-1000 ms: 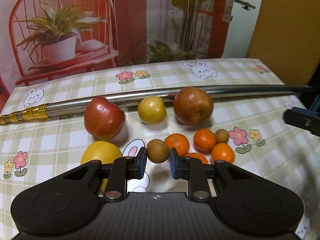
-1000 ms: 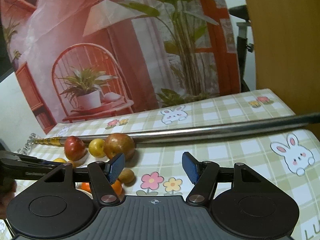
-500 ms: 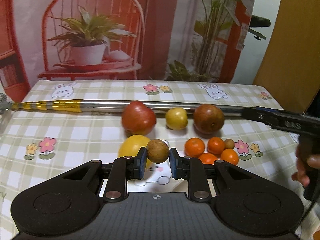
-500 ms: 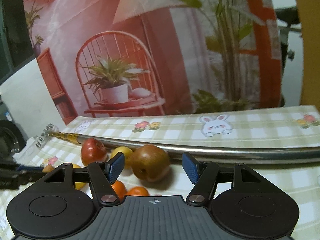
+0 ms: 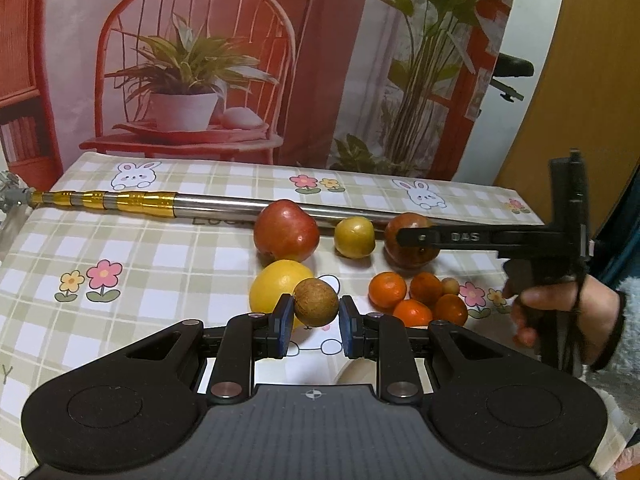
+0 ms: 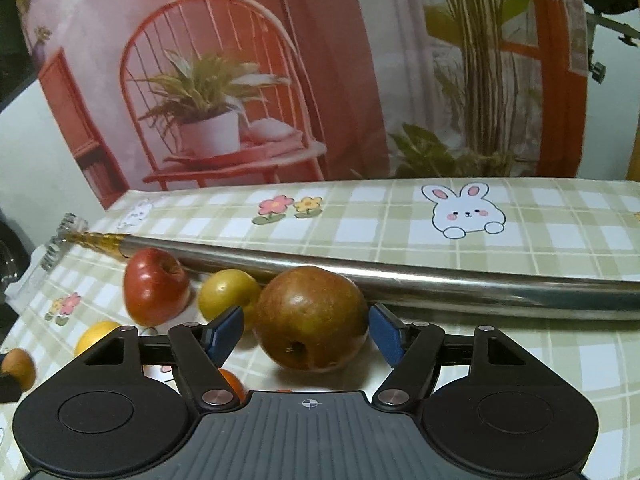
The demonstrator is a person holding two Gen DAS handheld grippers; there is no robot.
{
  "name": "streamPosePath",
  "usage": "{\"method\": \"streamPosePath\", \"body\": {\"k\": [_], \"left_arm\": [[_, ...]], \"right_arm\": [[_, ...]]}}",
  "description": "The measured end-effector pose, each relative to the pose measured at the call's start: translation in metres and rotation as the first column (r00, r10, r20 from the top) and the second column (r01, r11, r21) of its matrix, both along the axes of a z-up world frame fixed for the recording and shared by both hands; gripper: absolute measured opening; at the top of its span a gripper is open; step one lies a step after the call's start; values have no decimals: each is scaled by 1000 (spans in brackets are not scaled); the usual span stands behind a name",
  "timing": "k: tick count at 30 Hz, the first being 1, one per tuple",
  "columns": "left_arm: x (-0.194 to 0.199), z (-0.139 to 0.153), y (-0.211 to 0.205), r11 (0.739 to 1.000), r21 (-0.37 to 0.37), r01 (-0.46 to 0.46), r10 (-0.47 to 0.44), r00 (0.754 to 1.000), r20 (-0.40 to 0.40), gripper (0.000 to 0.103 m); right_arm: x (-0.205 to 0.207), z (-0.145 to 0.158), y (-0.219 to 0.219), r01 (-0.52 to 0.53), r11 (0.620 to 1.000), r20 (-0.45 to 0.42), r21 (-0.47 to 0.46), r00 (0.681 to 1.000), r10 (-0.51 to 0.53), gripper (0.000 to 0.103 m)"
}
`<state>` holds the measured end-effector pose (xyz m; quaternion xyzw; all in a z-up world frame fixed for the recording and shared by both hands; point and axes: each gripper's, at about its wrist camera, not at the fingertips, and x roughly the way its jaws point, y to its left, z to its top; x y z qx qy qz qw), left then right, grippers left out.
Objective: Organize fruits
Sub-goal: 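Grasp the large brown apple with the right gripper while the left holds the kiwi, then carry the kiwi and brown apple over the white plate with both grippers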
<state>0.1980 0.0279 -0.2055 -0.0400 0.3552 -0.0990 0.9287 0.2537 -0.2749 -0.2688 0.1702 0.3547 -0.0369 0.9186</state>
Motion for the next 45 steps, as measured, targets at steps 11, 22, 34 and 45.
{"method": "streamPosePath", "body": {"k": [11, 22, 34, 45], "left_arm": [[-7, -3, -2, 1000, -10, 26, -26, 1000, 1, 26], [-16, -5, -5, 997, -2, 77, -77, 997, 3, 26], [-24, -12, -17, 988, 11, 154, -153, 988, -19, 26], [-21, -36, -30, 975, 46, 218, -214, 973, -91, 26]], "right_arm": [[0, -5, -3, 33, 999, -17, 34, 999, -32, 63], [-45, 18, -9, 46, 994, 51, 103, 997, -51, 62], [-106, 52, 22, -60, 992, 110, 109, 993, 48, 62], [-123, 42, 54, -123, 989, 16, 85, 992, 122, 62]]}}
